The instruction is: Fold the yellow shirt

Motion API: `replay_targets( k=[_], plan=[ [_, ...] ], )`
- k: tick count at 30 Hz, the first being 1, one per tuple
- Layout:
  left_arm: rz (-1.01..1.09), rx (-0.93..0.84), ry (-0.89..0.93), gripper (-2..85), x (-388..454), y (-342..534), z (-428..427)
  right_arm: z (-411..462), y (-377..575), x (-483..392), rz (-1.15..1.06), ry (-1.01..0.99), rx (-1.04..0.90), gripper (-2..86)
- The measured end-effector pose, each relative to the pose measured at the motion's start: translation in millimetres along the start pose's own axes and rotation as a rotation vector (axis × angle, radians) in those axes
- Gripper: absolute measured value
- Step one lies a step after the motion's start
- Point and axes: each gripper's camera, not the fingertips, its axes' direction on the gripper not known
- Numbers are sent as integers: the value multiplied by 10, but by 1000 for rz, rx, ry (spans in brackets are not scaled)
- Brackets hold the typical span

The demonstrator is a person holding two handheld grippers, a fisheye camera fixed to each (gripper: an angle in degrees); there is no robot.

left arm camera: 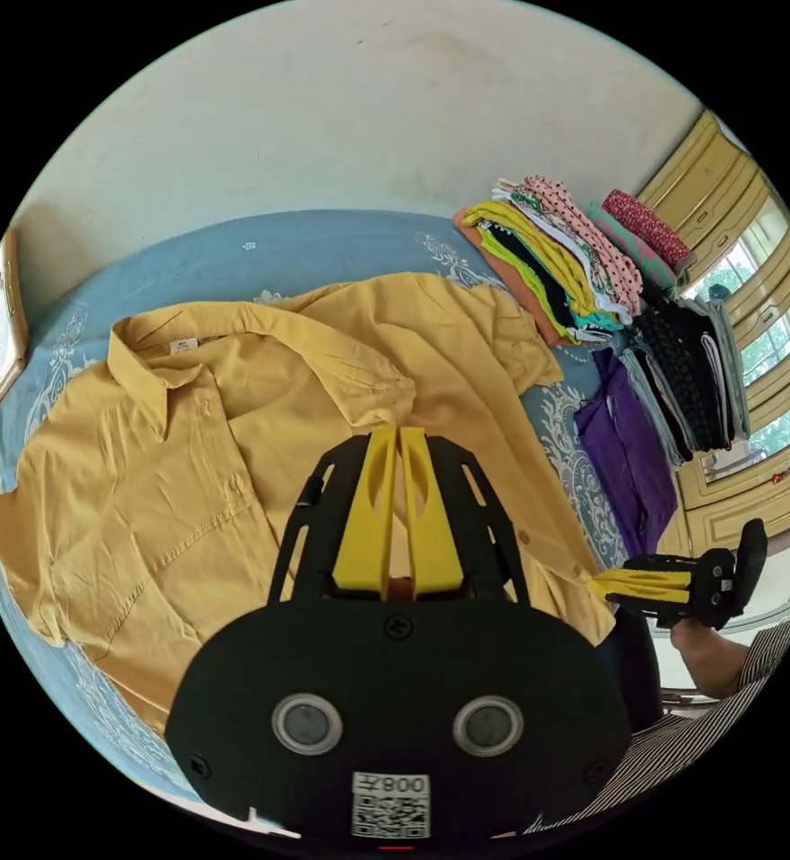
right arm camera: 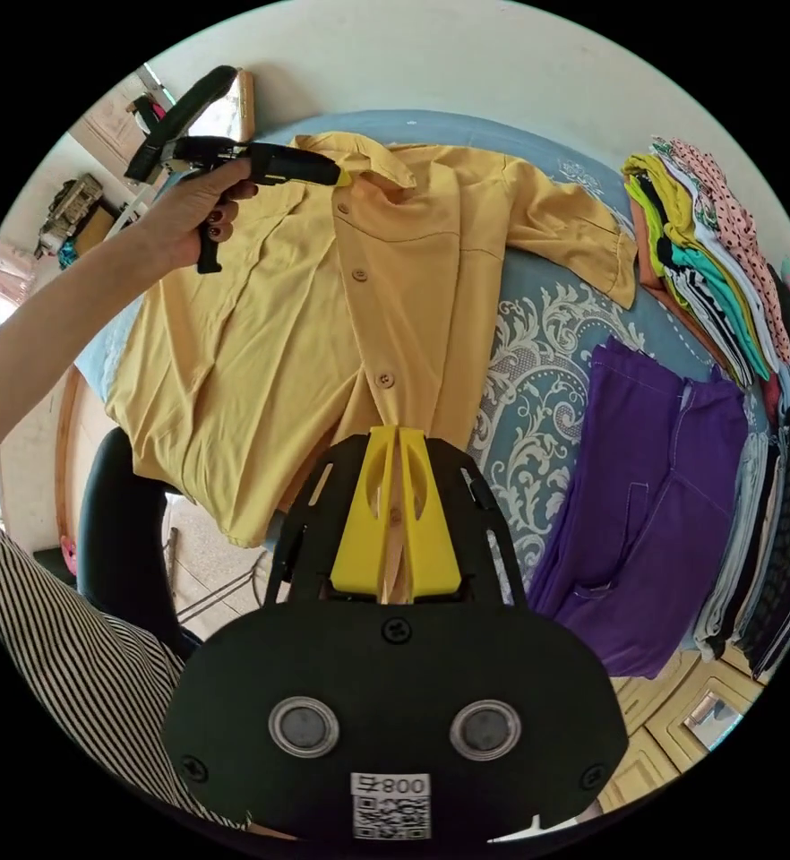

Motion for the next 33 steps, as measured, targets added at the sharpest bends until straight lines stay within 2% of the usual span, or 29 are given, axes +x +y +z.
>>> replay_targets(
  k=[2, 6, 9, 13, 15, 19, 22, 25, 29, 33],
  plan=[
    [-37, 49, 42, 6, -137, -227, -154, -98, -66, -25, -17, -63, 29, -1],
    [-80, 118, 57, 6, -395, -431, -397, -245, -267, -163, -95, -324, 111, 0],
    [-144, 72, 2, 7, -699, -494, -322, -83, -446, -360, -170, -434, 129, 2],
    [-231, -41, -28, 15, -1041, -574, -29, 514, -794, -543, -181, -570, 8, 2],
    [-234, -74, -42, 23, -1085, -656, 44, 690, -896, -593, -186, -598, -34, 2],
    [-190, 12, -39, 64, -1040, -831, -61, 968, -1022, -604, -192, -603, -77, 2],
    [-99, 104, -8, 78, -856, -895, -174, 1141, -1083, -541, -171, -627, -97, 2],
    [9, 92, 34, 89, -605, -1019, -61, 1265, -1140, -503, -161, -641, -109, 2],
    [36, -18, 1, 70, -447, -1228, 292, 1341, -1231, -504, -168, -640, -115, 2],
    [40, 17, -91, 27, -404, -1322, 263, 1345, -1316, -502, -177, -651, -103, 2]
  ],
)
